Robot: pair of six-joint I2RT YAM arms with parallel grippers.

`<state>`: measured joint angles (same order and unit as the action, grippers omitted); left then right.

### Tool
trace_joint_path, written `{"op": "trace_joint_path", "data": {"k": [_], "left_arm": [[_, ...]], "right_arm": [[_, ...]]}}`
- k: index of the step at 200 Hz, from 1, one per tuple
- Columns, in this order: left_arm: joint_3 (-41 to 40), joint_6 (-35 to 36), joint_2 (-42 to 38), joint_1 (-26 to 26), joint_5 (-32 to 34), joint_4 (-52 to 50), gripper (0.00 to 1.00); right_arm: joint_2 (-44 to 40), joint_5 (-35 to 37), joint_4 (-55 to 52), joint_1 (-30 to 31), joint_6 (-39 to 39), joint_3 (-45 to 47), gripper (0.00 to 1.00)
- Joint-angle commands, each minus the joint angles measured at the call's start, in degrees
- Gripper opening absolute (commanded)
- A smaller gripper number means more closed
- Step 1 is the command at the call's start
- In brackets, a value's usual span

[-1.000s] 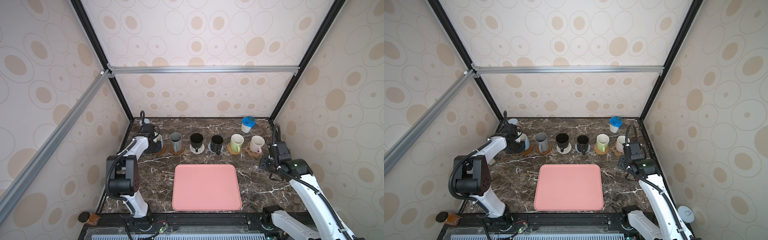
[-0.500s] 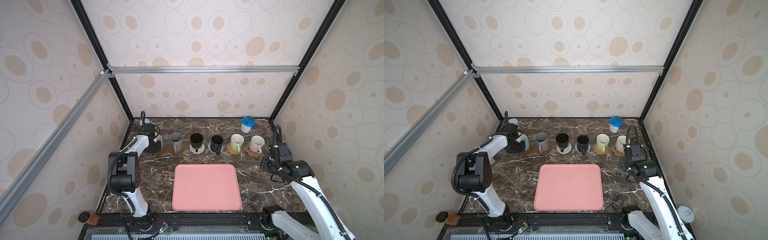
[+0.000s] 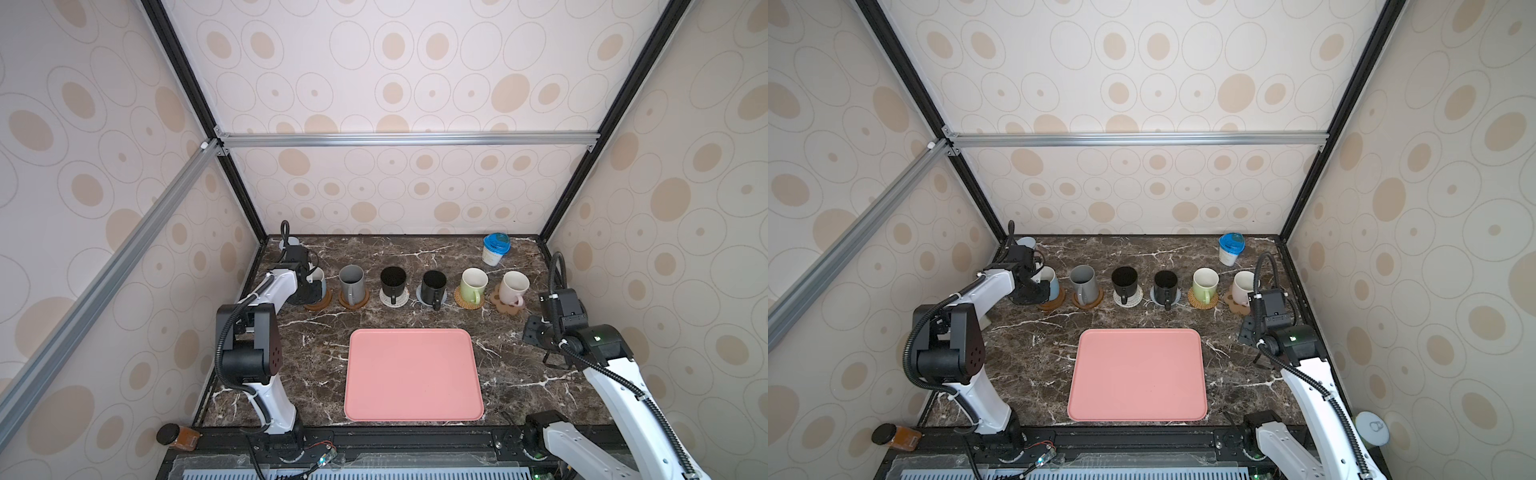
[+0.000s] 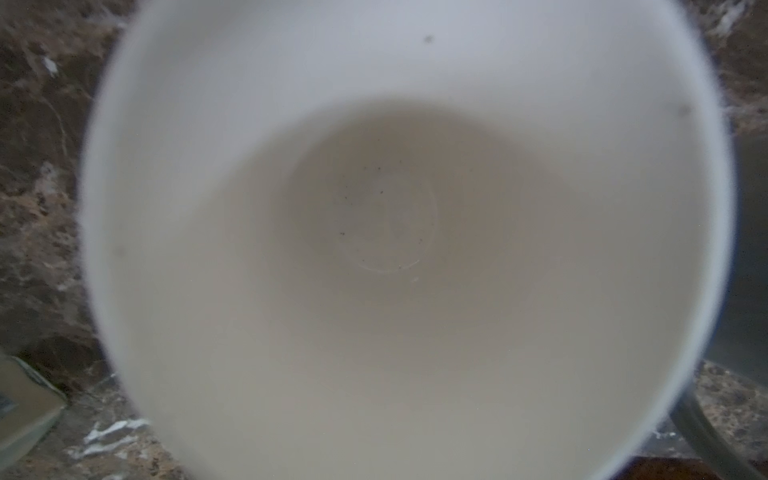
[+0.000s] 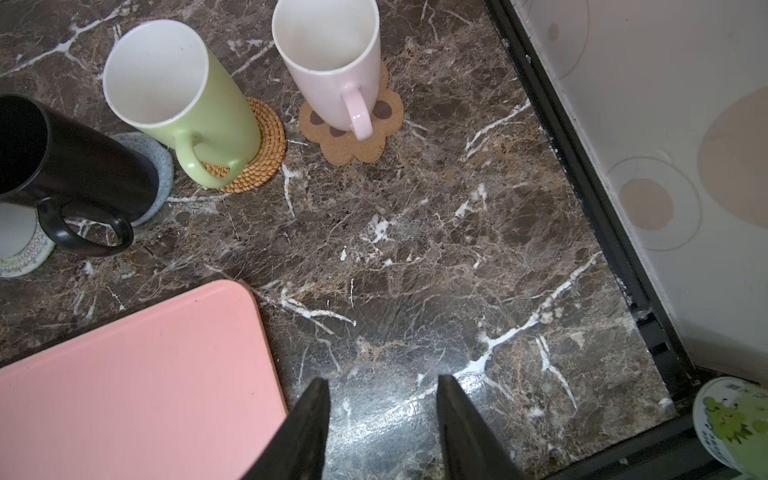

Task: Place cups on coasters
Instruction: Place the cup on the coaster.

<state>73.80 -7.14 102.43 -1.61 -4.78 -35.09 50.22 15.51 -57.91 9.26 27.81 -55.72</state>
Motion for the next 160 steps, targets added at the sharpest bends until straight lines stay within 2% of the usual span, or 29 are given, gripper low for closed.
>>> {"op": "trace_joint_path", "data": {"k": [1, 90, 138, 160], "left_arm": [[2.18, 0.68, 0.54, -0.58, 0.36, -0.07, 0.33], [-0.66, -0.97, -4.28, -0.57, -2.22, 1.35, 0.45], [-2.44, -1.83, -6.97, -0.54, -2.46, 2.28, 0.44], [-2.66, -1.82, -6.79, -0.52, -1.91, 2.13, 0.38]], "right_arm": [[-0.89, 1.54, -2.05, -0.44, -0.01, 0.53, 0.46], [-1.79, 1.81, -2.91, -0.42, 0.47, 0.28, 0.46], [-1.88, 1.48, -2.91, -0.42, 0.65, 0.31, 0.46], [-2.0, 1.41, -2.98, -0.45, 0.61, 0.39, 0.46]]}}
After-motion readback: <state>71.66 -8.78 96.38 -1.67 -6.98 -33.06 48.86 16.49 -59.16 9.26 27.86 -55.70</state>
